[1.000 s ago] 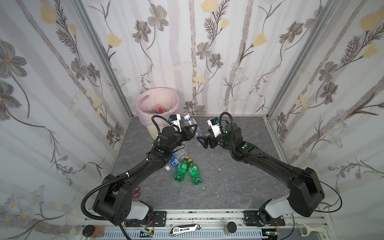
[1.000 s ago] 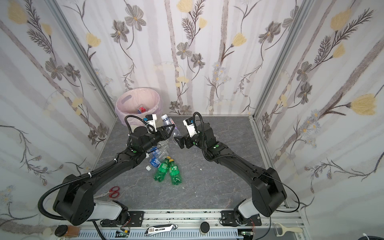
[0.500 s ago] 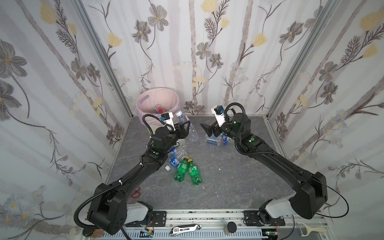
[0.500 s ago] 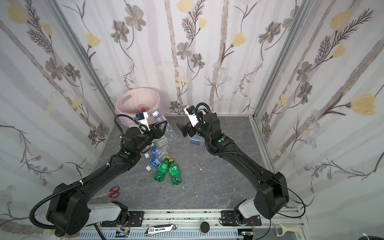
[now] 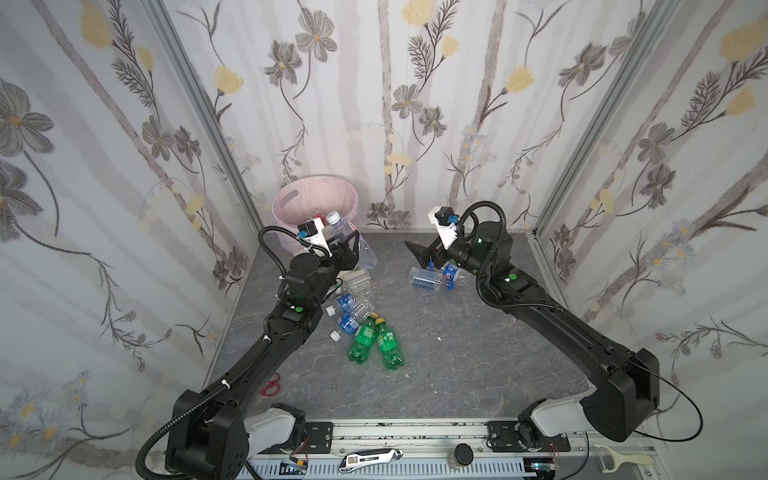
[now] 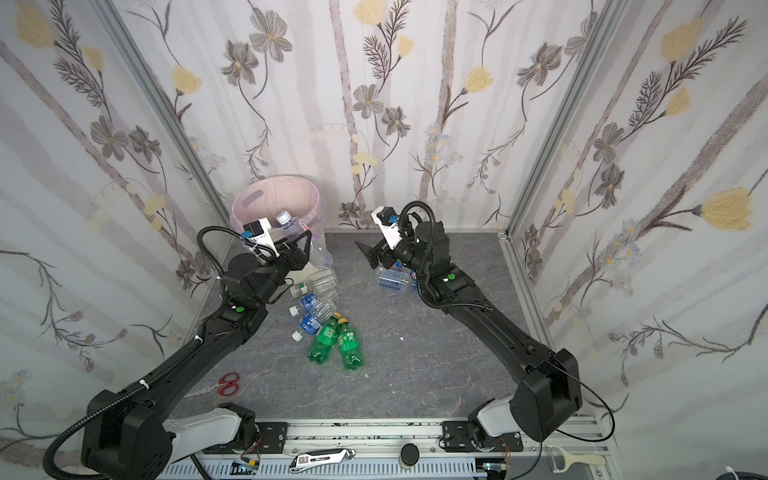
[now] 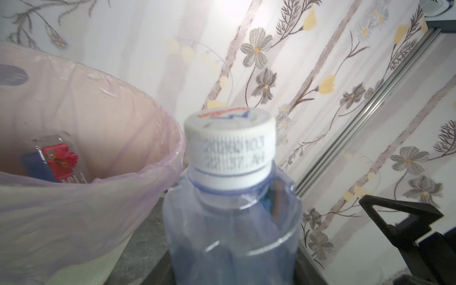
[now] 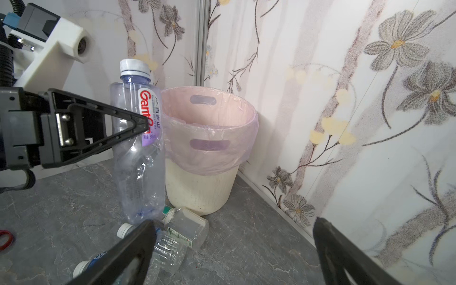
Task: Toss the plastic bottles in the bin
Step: 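Carry the Ganten bottle over the bin with the left gripper while the right gripper withdraws, then open the left gripper to drop the Ganten bottle into the bin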
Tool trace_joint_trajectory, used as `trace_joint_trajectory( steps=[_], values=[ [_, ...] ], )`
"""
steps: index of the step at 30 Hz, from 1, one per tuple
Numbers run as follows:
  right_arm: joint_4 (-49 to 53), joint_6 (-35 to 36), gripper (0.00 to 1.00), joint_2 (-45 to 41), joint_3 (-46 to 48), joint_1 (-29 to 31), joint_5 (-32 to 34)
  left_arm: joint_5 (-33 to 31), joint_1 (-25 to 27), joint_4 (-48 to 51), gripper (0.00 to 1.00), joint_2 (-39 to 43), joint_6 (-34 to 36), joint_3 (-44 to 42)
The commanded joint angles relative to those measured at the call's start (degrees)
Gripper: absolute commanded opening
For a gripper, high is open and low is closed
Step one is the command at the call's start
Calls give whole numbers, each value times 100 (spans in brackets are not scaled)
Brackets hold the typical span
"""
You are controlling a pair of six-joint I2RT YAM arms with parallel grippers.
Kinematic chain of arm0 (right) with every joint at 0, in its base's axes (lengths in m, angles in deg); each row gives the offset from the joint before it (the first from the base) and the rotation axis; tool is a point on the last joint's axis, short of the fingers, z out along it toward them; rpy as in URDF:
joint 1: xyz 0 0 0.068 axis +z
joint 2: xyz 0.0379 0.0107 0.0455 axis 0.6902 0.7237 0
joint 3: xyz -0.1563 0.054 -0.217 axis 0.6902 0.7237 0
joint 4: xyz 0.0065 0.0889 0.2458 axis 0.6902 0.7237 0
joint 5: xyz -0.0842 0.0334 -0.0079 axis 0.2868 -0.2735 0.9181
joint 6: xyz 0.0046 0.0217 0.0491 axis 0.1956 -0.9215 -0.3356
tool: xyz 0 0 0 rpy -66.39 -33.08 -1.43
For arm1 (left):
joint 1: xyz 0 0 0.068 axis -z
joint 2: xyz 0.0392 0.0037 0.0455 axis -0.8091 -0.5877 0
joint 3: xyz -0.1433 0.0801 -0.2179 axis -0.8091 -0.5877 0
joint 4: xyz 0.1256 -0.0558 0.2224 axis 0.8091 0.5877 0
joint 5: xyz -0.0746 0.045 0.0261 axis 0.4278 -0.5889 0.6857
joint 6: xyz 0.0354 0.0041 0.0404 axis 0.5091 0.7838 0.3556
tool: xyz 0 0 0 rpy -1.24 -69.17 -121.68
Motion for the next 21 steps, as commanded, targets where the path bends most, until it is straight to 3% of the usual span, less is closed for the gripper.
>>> trace_joint_trajectory(
  steps=[1,8,21],
  values=[
    [-175,159,100,28,-152,81,-214,-343,-149,-194,52,135,357,222],
    [-109,-17,100,21,-430,108,-271,-962,-371,-170,51,237,1182,904],
    [228,-17,99,345,-762,255,-432,-1462,-376,-172,52,318,2750,2306]
  ],
)
